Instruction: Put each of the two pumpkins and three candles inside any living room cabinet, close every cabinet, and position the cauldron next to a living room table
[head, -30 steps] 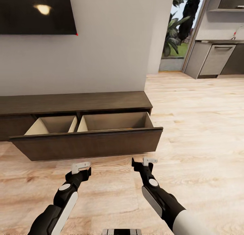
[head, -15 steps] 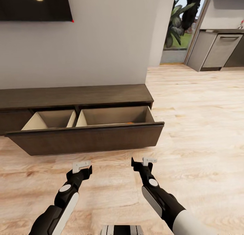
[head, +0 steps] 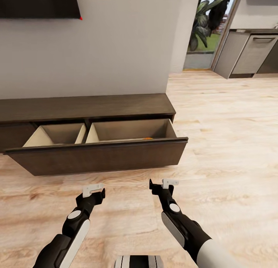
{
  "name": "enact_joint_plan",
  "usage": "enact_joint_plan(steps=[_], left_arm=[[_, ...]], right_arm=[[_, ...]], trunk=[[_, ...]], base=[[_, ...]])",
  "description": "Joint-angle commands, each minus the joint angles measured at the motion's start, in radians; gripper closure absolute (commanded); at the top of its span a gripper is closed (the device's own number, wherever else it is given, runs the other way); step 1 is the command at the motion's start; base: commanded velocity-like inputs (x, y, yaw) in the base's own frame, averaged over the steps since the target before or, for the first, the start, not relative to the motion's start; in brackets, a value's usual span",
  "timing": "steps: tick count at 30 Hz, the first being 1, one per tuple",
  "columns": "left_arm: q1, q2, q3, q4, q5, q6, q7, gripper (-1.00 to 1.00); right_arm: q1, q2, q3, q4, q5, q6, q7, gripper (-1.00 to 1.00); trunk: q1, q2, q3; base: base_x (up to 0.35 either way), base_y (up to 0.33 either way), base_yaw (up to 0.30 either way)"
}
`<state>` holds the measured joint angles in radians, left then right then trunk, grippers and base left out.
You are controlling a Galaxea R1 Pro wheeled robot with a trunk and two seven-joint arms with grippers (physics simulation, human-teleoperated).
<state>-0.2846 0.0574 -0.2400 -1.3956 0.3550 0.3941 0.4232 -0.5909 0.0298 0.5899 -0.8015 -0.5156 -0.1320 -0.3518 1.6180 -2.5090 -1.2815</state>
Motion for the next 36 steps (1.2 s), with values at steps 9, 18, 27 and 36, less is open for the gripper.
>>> enact_joint_plan(steps=[9,18,27,36], left_arm=[[-0.001,0.001,-0.004,-0.001,0.009,0.003,0.01,-1.0],[-0.001,0.001,-0.003,0.0,0.007,0.003,0.01,-1.0],[-0.001,0.002,-0.003,-0.001,0.007,0.003,0.011,-1.0],[-0.001,0.002,-0.004,0.0,0.008,0.003,0.012,-1.0]], right_arm=[[-0.001,-0.001,0.006,-0.001,-0.011,-0.008,-0.006,-1.0],[-0.001,-0.001,0.006,0.0,-0.012,-0.008,-0.006,-1.0],[-0.001,-0.001,0.006,0.001,-0.012,-0.008,-0.004,-1.0],[-0.001,-0.001,0.005,0.002,-0.012,-0.008,-0.004,-1.0]], trunk=[[0.0,0.0,-0.001],[0.0,0.0,-0.001],[0.0,0.0,-0.001],[0.0,0.0,-0.001]], base=[[0.131,0.015,0.0],[0.209,0.046,0.0],[0.206,0.034,0.0],[0.143,0.047,0.0]])
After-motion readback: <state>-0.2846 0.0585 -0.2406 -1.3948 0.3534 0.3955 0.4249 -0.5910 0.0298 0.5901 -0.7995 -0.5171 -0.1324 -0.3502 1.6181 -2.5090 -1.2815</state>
